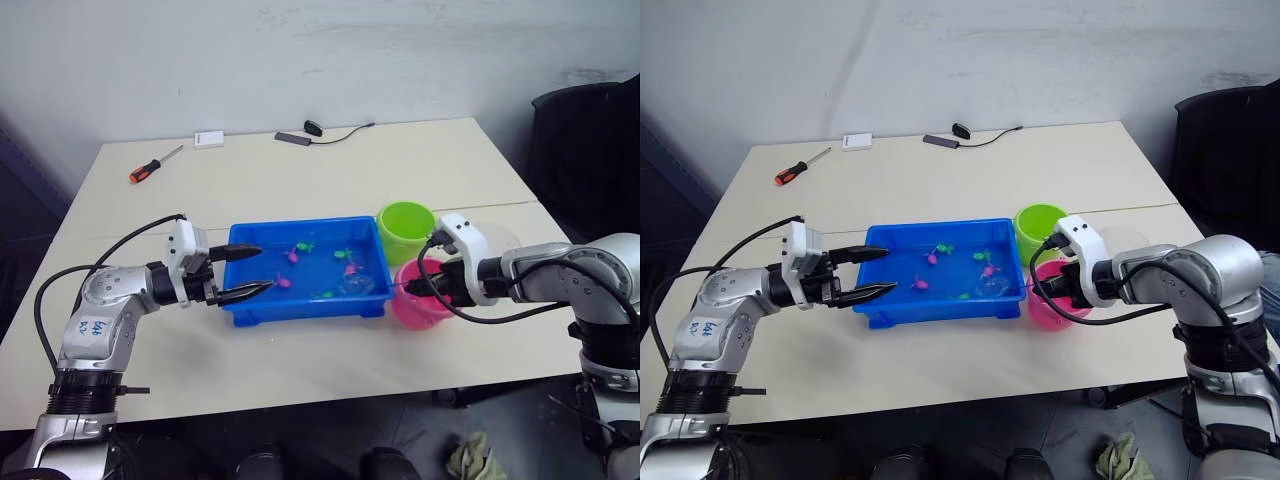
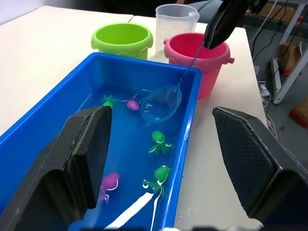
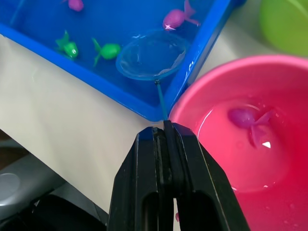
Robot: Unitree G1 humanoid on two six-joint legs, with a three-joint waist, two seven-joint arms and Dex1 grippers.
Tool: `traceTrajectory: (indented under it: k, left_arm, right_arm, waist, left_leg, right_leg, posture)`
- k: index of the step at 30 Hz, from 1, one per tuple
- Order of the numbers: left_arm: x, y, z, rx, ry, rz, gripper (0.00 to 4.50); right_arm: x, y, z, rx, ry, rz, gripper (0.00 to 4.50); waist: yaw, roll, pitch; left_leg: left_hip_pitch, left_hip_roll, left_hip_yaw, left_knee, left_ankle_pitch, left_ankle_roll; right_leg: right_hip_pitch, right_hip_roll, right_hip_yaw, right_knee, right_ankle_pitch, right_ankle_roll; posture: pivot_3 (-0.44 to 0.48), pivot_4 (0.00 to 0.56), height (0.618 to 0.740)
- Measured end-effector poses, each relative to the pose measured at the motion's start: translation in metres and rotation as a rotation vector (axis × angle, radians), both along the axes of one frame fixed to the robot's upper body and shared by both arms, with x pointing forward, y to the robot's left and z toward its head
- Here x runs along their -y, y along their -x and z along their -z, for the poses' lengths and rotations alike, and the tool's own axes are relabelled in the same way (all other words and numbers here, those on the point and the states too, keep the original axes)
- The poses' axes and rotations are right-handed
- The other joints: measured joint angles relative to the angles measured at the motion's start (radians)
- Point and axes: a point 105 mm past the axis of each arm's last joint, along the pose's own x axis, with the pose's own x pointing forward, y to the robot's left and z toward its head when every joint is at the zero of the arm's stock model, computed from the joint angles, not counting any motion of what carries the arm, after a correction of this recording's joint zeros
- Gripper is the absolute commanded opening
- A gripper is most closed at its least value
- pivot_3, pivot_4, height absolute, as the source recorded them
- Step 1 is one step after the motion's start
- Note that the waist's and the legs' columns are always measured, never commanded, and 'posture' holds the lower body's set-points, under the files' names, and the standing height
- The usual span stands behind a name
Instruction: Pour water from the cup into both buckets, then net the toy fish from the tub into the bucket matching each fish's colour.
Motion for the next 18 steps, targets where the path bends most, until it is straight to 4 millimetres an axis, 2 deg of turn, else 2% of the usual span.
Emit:
traceTrajectory:
  k: [7,18]
  left_arm:
    - [-0.002,0.001,0.004,-0.016,0.008,-0.013,3.67]
    - [-0.002,0.002,0.002,-0.012,0.001,-0.021,3.67]
  right_arm:
    - [0.0,-0.005,-0.002,-0.012,0.005,0.012,0.0]
    - [-0.017,-0.021,0.009,-0.016,0.007,0.069,0.0]
  waist:
    - [-0.001,0.0,0.0]
    - [-0.001,0.0,0.0]
  left_leg:
    - [0.0,0.0,0.0,0.0,0.0,-0.001]
    - [0.0,0.0,0.001,-0.001,-0.001,-0.002]
  right_leg:
    - [0.0,0.0,-0.001,0.0,0.0,0.0]
    - [-0.001,0.0,-0.003,0.0,0.0,0.0]
  posture:
    - [0.0,0.15,0.733]
    - [0.0,0.15,0.733]
